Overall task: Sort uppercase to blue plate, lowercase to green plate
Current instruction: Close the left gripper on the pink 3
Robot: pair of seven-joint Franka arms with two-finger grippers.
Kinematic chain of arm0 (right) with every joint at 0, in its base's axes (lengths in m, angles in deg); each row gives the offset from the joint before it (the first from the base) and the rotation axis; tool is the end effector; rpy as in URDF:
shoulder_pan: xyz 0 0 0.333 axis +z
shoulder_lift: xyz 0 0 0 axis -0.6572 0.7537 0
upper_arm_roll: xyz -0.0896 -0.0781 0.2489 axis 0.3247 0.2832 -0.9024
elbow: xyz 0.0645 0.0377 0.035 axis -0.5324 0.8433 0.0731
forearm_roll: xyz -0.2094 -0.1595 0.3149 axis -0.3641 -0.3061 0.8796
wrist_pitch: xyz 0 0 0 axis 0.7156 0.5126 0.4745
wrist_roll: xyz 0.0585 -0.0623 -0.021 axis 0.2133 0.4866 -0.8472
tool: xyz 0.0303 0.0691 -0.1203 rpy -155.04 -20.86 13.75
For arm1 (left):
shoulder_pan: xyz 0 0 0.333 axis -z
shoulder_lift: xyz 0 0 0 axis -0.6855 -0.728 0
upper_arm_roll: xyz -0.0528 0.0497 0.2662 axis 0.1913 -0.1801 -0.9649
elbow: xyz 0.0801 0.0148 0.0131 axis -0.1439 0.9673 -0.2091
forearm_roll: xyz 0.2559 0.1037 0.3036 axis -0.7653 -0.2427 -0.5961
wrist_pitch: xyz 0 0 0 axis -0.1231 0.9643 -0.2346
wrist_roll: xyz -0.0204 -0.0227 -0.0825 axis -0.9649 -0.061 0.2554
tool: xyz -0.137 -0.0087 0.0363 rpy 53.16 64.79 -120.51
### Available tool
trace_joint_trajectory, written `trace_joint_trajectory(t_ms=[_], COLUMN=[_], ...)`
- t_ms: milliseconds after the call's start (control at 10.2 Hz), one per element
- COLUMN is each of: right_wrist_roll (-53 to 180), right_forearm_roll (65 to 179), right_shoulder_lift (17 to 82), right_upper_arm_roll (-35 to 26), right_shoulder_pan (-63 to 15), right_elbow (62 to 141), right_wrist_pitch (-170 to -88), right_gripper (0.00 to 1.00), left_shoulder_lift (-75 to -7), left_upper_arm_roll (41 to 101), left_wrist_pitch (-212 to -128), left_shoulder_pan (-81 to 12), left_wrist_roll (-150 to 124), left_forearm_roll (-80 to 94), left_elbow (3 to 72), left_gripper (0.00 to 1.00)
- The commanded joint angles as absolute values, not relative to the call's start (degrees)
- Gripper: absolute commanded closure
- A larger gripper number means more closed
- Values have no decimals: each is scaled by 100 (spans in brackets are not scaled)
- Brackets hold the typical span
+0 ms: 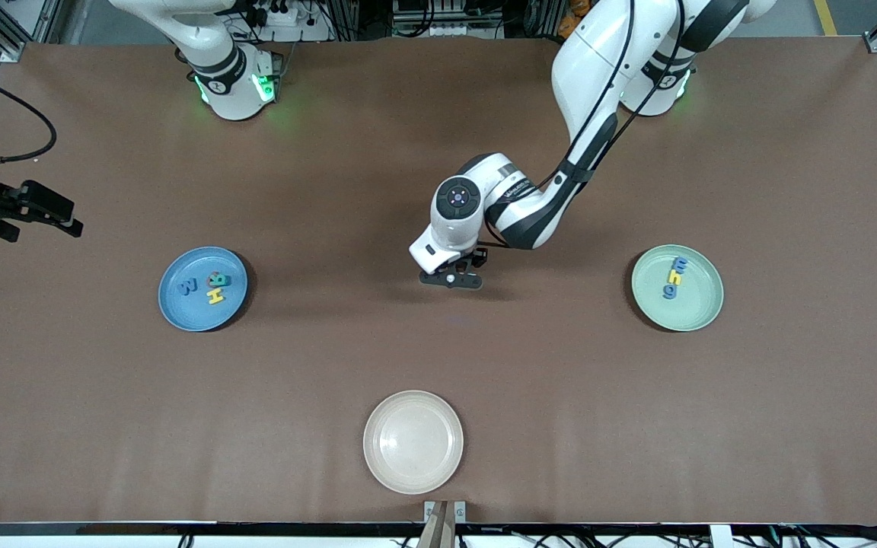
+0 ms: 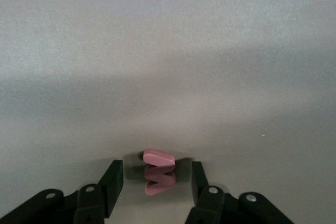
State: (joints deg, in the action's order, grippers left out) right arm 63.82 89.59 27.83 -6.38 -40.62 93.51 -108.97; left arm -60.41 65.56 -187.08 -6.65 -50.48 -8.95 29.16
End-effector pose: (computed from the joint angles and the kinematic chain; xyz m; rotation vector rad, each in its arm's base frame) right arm 0.5930 -0.0191 0.5296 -3.0669 -0.0470 -0.0733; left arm 0.4502 -0.5076 0.1020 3.0967 -0.1875 -0.0961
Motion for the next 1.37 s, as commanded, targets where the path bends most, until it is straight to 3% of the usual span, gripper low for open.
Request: trace_joint_trajectory(t_ms=[0, 195, 488, 781, 1074, 1270], right_wrist_roll=[6406, 6406, 6406, 6406, 6406, 6406], right_forearm_roll=[9078, 9078, 9078, 9078, 9078, 9078], right_shoulder_lift=[2746, 2746, 2754, 2754, 2754, 2754], right_upper_arm_roll=[-660, -660, -660, -660, -660, -660], right_shoulder_pan=[-4118, -4118, -4118, -4118, -4118, -4126], right_elbow=[9300, 9300, 9300, 9300, 9300, 9300], right_wrist_pitch=[-10839, -10856, -10882, -10882, -10882, -10891], right_gripper=[0, 0, 0, 0, 0, 0], left_shoulder_lift=[-6155, -6164, -6190, -6190, -5937, -5586], left_upper_arm_roll=[6512, 6512, 6512, 6512, 6512, 6521], left_wrist_pitch=[-18727, -18727, -18727, -18727, -18544, -17694], left_shoulder_pan=[-549, -513, -496, -504, -653, -1038], left_wrist_roll=[-5143, -5143, -5090, -5081, -4845, -4049], left_forearm_roll=[-1033, -1042, -1051, -1183, -1367, -1359], left_elbow=[2776, 2776, 2776, 2776, 2828, 2872], left_gripper=[42, 49, 80, 100, 100, 100])
